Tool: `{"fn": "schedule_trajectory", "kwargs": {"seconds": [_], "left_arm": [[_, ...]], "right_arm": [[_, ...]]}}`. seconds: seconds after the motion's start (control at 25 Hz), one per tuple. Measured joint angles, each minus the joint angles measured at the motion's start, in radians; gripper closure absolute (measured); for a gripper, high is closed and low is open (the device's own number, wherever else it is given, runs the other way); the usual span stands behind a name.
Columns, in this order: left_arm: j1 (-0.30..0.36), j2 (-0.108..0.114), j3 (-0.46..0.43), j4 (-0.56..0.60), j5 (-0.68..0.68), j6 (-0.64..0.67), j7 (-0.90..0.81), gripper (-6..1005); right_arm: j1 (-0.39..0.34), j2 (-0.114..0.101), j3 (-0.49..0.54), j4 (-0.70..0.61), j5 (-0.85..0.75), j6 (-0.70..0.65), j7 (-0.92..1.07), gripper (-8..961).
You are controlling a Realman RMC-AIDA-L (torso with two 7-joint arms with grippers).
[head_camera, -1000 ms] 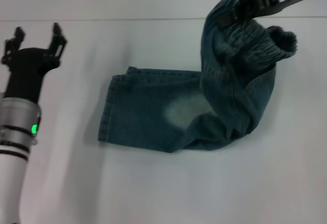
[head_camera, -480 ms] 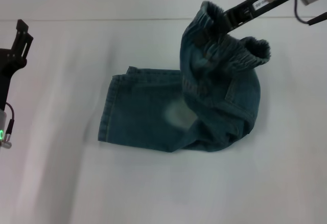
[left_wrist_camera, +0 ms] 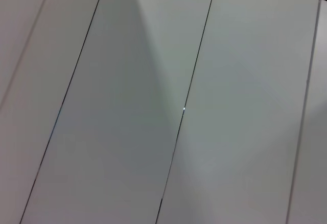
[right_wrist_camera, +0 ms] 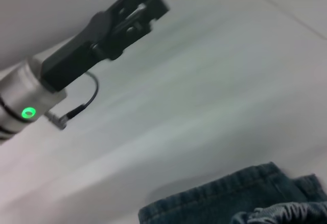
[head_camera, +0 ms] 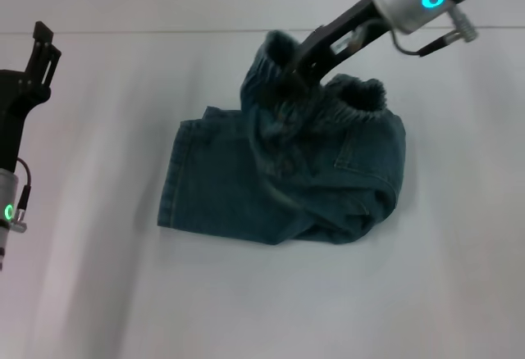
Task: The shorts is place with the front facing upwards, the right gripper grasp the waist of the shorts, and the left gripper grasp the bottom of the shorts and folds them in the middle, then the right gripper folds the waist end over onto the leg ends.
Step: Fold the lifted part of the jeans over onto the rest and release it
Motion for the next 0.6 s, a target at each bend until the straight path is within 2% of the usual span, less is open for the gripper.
{"fn": "schedule_trajectory", "kwargs": {"seconds": [0.24,0.36,0.6], "left_arm": [[0.002,-0.005,0.003,-0.012,0.000,-0.010,0.003,141],[0.004,-0.006,0.012,-0.019,0.000,-0.011,0.005,141],[0.008,-0.005,0.040,-0.022,0.000,-0.013,0.006,141]], "right_arm": [[0.051,0.037,-0.070,0.032,-0.002,0.013,-0.040,709],[0.058,0.048,-0.082,0.038,-0.003,0.031,-0.056,694],[0.061,0.061,-0.086,0.040,-0.003,0.079,-0.093,558]]}}
